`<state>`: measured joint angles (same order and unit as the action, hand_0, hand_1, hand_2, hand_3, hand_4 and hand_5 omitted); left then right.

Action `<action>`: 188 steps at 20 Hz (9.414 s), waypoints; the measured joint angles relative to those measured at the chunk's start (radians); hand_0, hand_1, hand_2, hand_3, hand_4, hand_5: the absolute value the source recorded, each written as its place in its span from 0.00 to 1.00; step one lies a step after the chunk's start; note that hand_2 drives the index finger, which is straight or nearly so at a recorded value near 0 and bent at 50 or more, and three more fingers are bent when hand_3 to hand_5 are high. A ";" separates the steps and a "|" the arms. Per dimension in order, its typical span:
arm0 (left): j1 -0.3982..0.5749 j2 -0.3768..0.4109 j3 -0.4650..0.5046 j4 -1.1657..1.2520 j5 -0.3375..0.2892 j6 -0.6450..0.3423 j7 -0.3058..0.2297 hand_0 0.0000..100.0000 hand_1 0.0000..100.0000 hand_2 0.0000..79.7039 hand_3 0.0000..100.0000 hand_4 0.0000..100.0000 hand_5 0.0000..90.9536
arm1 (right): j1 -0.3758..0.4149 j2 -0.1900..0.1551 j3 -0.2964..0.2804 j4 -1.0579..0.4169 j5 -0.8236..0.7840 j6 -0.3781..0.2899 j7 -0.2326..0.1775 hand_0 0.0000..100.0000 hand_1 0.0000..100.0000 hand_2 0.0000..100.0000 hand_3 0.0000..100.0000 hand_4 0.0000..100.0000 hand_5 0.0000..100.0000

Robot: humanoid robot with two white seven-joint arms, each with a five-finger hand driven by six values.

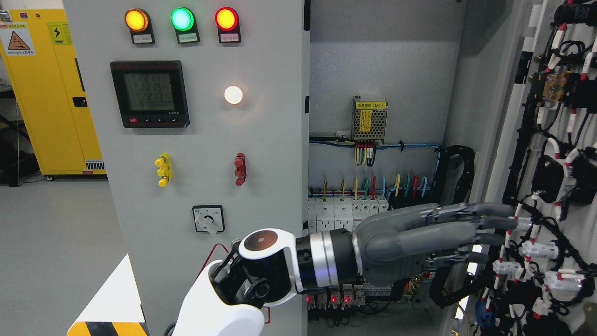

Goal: Open door with both hands

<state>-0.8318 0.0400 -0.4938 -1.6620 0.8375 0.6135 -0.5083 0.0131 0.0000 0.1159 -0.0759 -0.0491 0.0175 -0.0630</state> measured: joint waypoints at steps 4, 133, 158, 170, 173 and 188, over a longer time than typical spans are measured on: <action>0.212 0.080 0.021 -0.054 -0.071 -0.058 0.001 0.12 0.56 0.00 0.00 0.00 0.00 | 0.012 0.000 0.000 -0.001 0.000 0.000 0.000 0.00 0.50 0.04 0.00 0.00 0.00; 0.833 -0.040 0.144 1.662 -0.367 -0.757 0.315 0.12 0.56 0.00 0.00 0.00 0.00 | -0.499 0.129 0.146 -1.548 0.028 0.084 -0.008 0.00 0.50 0.04 0.00 0.00 0.00; 0.832 -0.040 0.146 1.662 -0.359 -0.741 0.315 0.12 0.56 0.00 0.00 0.00 0.00 | -0.625 0.130 0.106 -1.443 -0.177 0.125 0.075 0.00 0.50 0.04 0.00 0.00 0.00; 0.832 -0.040 0.145 1.662 -0.361 -0.748 0.315 0.12 0.56 0.00 0.00 0.00 0.00 | -0.695 0.129 0.072 -1.359 -0.243 0.126 0.190 0.00 0.50 0.04 0.00 0.00 0.00; 0.832 -0.040 0.145 1.662 -0.362 -0.748 0.315 0.12 0.56 0.00 0.00 0.00 0.00 | -0.710 0.127 0.066 -1.338 -0.257 0.125 0.211 0.00 0.50 0.04 0.00 0.00 0.00; 0.832 -0.040 0.145 1.662 -0.364 -0.749 0.315 0.12 0.56 0.00 0.00 0.00 0.00 | -0.739 0.124 0.014 -1.286 -0.327 0.125 0.427 0.00 0.50 0.04 0.00 0.00 0.00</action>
<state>0.0000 0.0000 -0.3489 -0.0001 0.4737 -0.1354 -0.1935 -0.7258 0.1237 0.1301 -1.3614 -0.3760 0.1423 0.3638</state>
